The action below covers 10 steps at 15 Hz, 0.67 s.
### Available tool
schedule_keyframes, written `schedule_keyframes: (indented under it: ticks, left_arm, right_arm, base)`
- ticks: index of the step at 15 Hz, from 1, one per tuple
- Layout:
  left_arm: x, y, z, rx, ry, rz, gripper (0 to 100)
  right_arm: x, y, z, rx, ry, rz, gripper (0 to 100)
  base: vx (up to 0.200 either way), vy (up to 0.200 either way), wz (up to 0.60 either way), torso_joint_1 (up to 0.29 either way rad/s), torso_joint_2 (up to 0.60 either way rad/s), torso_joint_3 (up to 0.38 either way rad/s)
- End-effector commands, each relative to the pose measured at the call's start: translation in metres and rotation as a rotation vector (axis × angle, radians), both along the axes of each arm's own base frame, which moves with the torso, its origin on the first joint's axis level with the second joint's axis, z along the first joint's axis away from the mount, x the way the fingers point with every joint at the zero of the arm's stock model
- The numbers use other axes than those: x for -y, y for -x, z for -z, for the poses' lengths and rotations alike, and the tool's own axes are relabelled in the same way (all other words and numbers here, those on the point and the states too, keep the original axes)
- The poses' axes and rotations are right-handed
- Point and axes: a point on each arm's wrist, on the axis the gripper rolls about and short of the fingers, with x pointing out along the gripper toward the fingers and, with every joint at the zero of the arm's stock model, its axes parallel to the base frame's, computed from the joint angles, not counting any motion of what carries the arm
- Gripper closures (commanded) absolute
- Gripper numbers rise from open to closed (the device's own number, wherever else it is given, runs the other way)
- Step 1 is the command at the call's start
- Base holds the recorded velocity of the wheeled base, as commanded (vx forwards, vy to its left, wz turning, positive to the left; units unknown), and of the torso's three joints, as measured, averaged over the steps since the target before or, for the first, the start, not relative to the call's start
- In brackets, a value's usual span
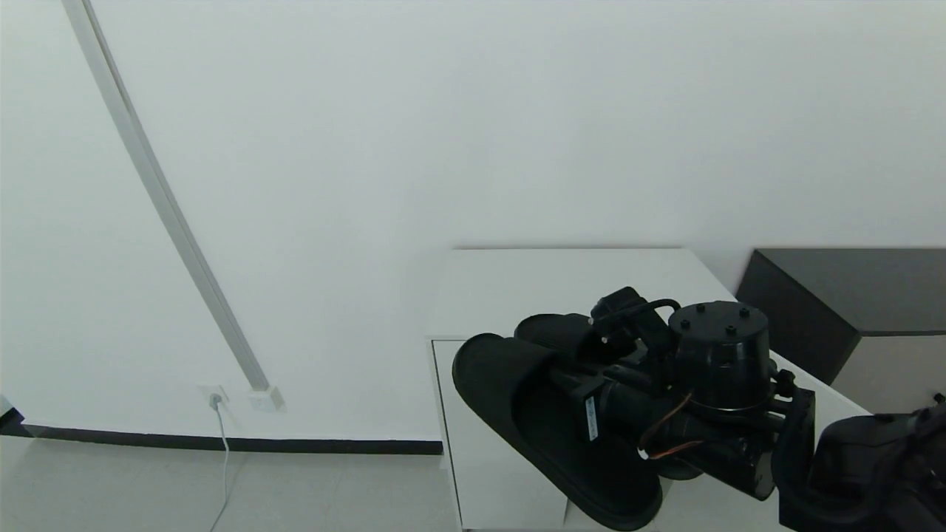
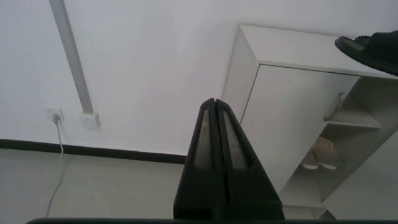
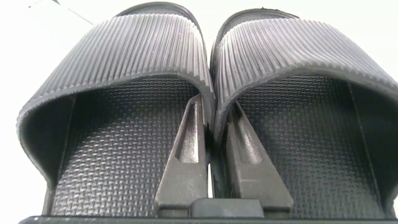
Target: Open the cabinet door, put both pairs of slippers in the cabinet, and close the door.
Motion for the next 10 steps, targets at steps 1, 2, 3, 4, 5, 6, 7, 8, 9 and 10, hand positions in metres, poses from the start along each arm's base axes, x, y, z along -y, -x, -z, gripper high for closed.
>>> schedule_keyframes:
  ticks: [1, 2, 3, 4, 5, 6, 7, 8, 9, 10]
  left_arm:
    - [0.0, -0.0001, 0.0, -0.002, 0.001, -0.001, 100]
    - [0.0, -0.0001, 0.0, -0.002, 0.001, -0.001, 100]
    - [0.0, -0.0001, 0.0, -0.002, 0.001, -0.001, 100]
    - [0.0, -0.0001, 0.0, -0.002, 0.001, -0.001, 100]
    - [0.0, -0.0001, 0.0, -0.002, 0.001, -0.001, 100]
    - [0.0, -0.0001, 0.0, -0.002, -0.001, -0.001, 100]
    - [0.0, -0.0001, 0.0, -0.002, -0.001, -0.001, 100]
    - [0.0, -0.0001, 0.0, -0.002, -0.001, -0.001, 100]
    - [0.0, -0.0001, 0.0, -0.002, -0.001, -0.001, 100]
    - [0.0, -0.0001, 0.0, -0.002, -0.001, -0.001, 100]
  right_arm:
    - [-0.0003, -0.0003, 0.0028, -0.006, 0.005, 0.001, 100]
    - [-0.0003, -0.0003, 0.0028, -0.006, 0.005, 0.001, 100]
    - [-0.0005, -0.0004, 0.0033, -0.007, 0.006, 0.001, 100]
    - [-0.001, -0.0002, 0.0038, -0.008, 0.008, 0.0, 100]
    - [-0.0021, 0.0, 0.0052, -0.011, 0.011, -0.002, 100]
    - [-0.0024, 0.0003, 0.0052, -0.011, 0.011, -0.002, 100]
    - [-0.0028, 0.0005, 0.0057, -0.011, 0.013, 0.001, 100]
    - [-0.0034, 0.0004, 0.0067, -0.012, 0.017, 0.005, 100]
    - [-0.0034, 0.0004, 0.0067, -0.012, 0.017, 0.005, 100]
    - [-0.0033, 0.0004, 0.0067, -0.011, 0.017, 0.008, 100]
  base:
    - [0.0, 0.0, 0.0, 0.0, 0.0, 0.0]
    - [0.0, 0.0, 0.0, 0.0, 0.0, 0.0]
    - [0.0, 0.0, 0.0, 0.0, 0.0, 0.0]
    - [0.0, 0.0, 0.0, 0.0, 0.0, 0.0]
    - [0.0, 0.0, 0.0, 0.0, 0.0, 0.0]
    - [0.0, 0.0, 0.0, 0.0, 0.0, 0.0]
    - [0.0, 0.0, 0.0, 0.0, 0.0, 0.0]
    - [0.0, -0.2, 0.0, 0.002, 0.0, -0.002]
    - [0.0, -0.2, 0.0, 0.002, 0.0, -0.002]
    - [0.0, -0.2, 0.0, -0.002, 0.0, 0.002]
